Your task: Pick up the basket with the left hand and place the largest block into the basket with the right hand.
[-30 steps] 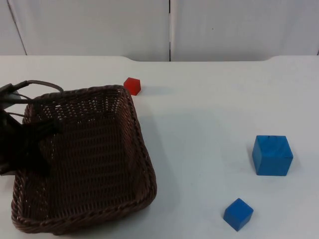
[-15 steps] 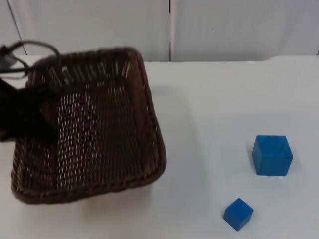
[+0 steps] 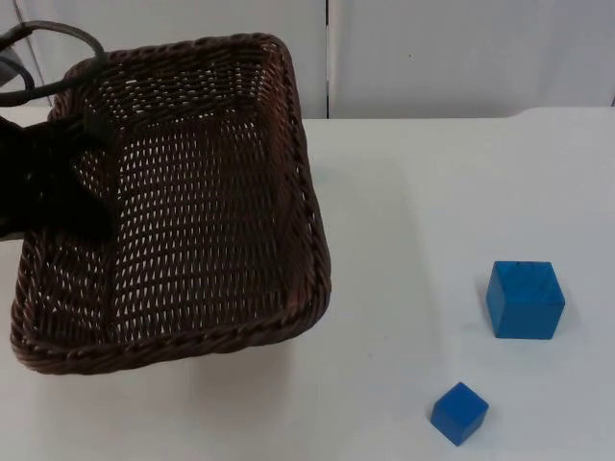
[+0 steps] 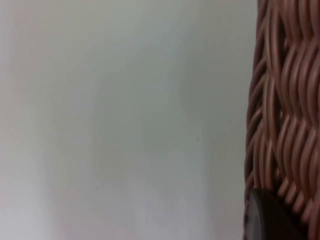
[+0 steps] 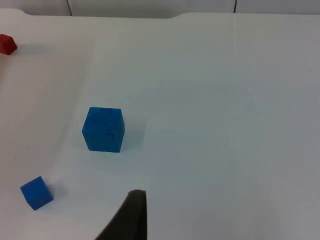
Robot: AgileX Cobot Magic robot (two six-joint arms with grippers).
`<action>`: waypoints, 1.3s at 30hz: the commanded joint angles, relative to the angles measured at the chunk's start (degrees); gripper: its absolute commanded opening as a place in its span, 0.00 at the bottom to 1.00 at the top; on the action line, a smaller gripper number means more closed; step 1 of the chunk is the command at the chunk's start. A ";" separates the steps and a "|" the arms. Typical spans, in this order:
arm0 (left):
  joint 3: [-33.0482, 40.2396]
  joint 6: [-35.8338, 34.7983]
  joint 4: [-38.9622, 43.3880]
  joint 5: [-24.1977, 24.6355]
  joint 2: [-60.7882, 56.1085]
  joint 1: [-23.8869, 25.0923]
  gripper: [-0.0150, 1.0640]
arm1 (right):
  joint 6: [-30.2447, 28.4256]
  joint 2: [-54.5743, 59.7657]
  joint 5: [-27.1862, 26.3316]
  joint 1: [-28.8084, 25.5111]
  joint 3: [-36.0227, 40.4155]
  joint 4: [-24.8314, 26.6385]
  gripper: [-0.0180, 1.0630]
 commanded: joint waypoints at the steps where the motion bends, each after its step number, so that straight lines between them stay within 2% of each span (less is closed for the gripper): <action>1: -0.30 0.42 -0.90 1.82 -0.63 0.03 0.01 | 0.01 -0.23 -0.15 -0.43 -0.08 -0.30 0.99; 9: -1.75 -1.57 1.70 4.81 -0.51 -2.91 0.01 | 0.01 -0.23 -0.15 -0.43 -0.08 -0.30 0.99; 13: -4.64 -8.52 7.65 4.01 -0.51 -8.02 0.01 | 0.01 -0.23 -0.15 -0.43 -0.08 -0.30 0.99; 14: -4.64 -8.52 7.65 4.01 -0.51 -8.02 0.01 | 0.01 -0.23 -0.15 -0.43 -0.08 -0.30 0.99; 19: -6.60 -21.23 20.46 2.61 -0.51 -14.64 0.01 | 0.01 -0.23 -0.15 -0.43 -0.08 -0.30 0.99; 23: -6.60 -24.30 21.79 2.18 -0.51 -17.76 0.01 | 0.01 -0.23 -0.15 -0.43 -0.08 -0.30 0.99; 39: -6.60 -24.44 20.86 3.00 -0.51 -18.69 0.01 | -0.32 -0.23 -0.15 -0.43 -0.08 -0.12 0.99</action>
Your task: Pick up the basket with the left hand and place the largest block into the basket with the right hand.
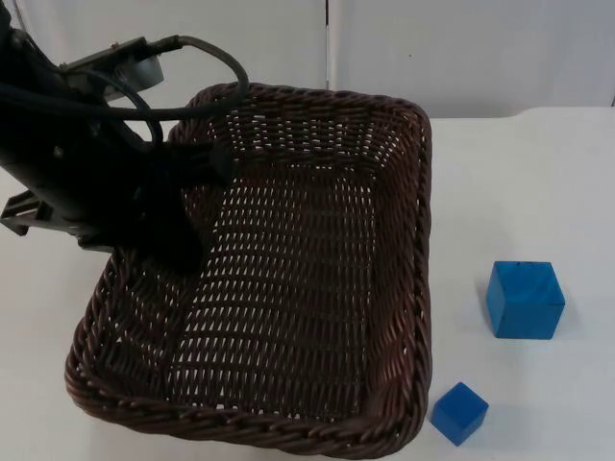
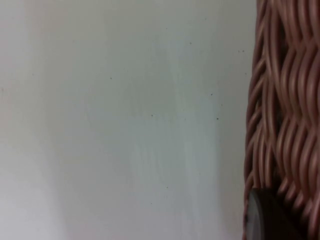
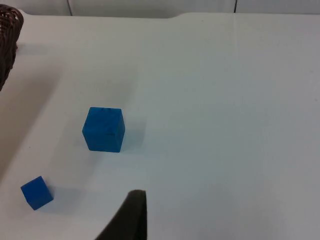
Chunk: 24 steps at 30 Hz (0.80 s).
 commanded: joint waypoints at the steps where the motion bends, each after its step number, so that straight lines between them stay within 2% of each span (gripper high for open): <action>1: -0.54 -0.48 -1.62 0.05 -0.51 -0.39 0.01 | 0.00 -0.23 -0.15 -0.43 -0.08 -0.12 0.99; 20: -0.54 -0.48 -2.17 0.38 -0.51 -0.39 0.01 | 0.60 -0.23 -0.26 -0.43 -0.08 -0.12 0.99; 24: -0.54 -0.48 -2.17 1.37 -0.51 -0.39 0.01 | -0.89 -0.23 -1.27 -0.43 -0.73 0.00 0.99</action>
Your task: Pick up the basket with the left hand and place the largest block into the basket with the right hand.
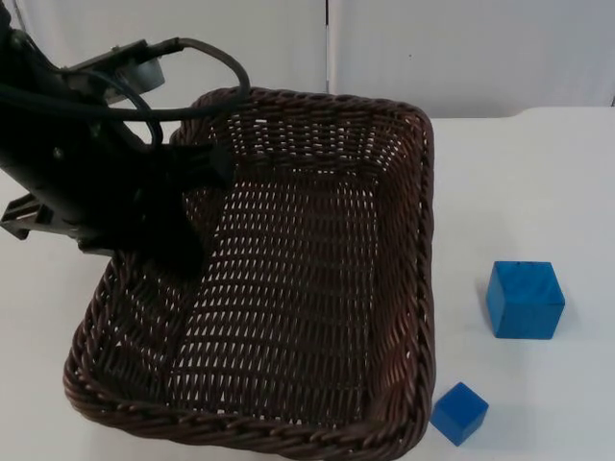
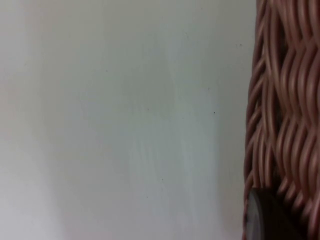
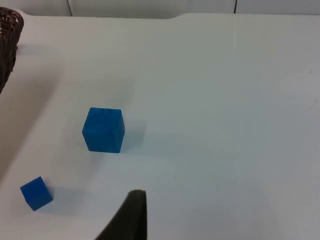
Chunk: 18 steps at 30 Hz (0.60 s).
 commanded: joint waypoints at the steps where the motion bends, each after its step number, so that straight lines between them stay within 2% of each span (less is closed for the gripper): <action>1: -0.54 -0.34 -1.95 0.33 -0.51 -0.39 0.01 | -1.71 -0.23 -1.83 -0.43 -0.97 0.01 0.99; 3: -0.54 -0.34 -1.95 0.33 -0.51 -0.39 0.01 | -3.50 -0.23 -3.49 -0.43 -2.34 -0.09 0.99; 7: -0.54 -0.34 -1.95 0.33 -0.51 -0.39 0.01 | -3.51 0.19 -3.81 -0.43 -4.20 -0.48 0.99; 12: -0.54 -0.34 -1.95 1.30 -0.51 -0.39 0.01 | -3.01 8.13 -4.95 -0.43 -6.95 -0.48 0.99; 18: -0.54 -0.34 -1.95 1.79 -0.51 -0.39 0.01 | -2.40 20.00 -10.18 -0.43 -9.96 1.22 0.99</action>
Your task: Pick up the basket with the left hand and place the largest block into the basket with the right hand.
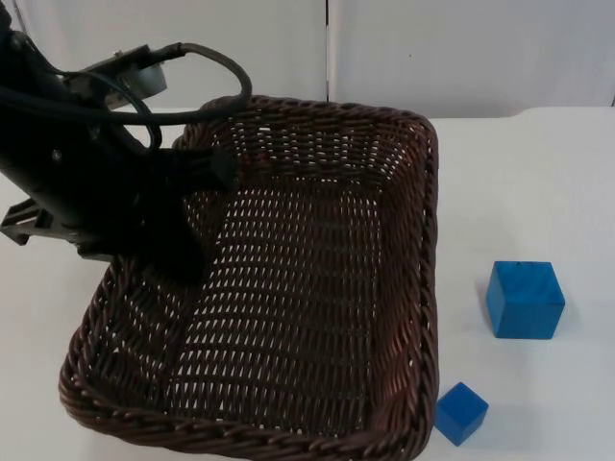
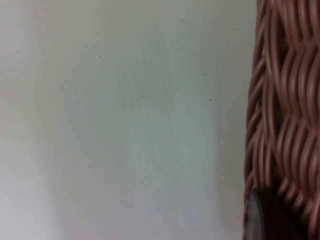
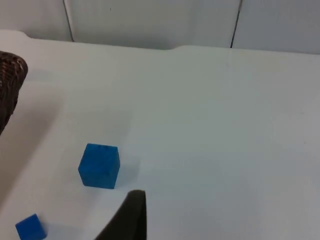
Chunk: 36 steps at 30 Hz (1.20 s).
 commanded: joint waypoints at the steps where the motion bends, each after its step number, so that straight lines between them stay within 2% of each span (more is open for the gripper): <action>1: -0.54 -0.34 -1.83 0.24 -0.51 -0.39 0.01 | 0.21 3.86 -2.93 -0.43 -1.45 1.19 0.99; 4: -0.54 -0.34 -1.83 0.24 -0.51 -0.39 0.01 | 0.21 10.57 -5.22 -0.43 -3.88 2.46 0.99; 12: -0.54 -0.34 -2.31 0.25 -0.51 -0.39 0.01 | 0.06 23.76 -6.85 -0.43 -9.88 2.46 0.99; 20: -0.54 -0.34 -2.31 0.35 -0.51 -0.39 0.01 | 0.06 36.66 -6.83 -0.43 -16.43 2.57 0.99; 26: -0.54 -0.34 -2.31 0.35 -0.51 -0.39 0.01 | 0.06 42.98 -6.68 -0.32 -18.57 2.96 0.99; 36: -0.54 -0.34 -2.31 0.35 -0.51 -0.39 0.01 | -2.82 53.16 -6.37 -0.20 -18.97 10.95 0.99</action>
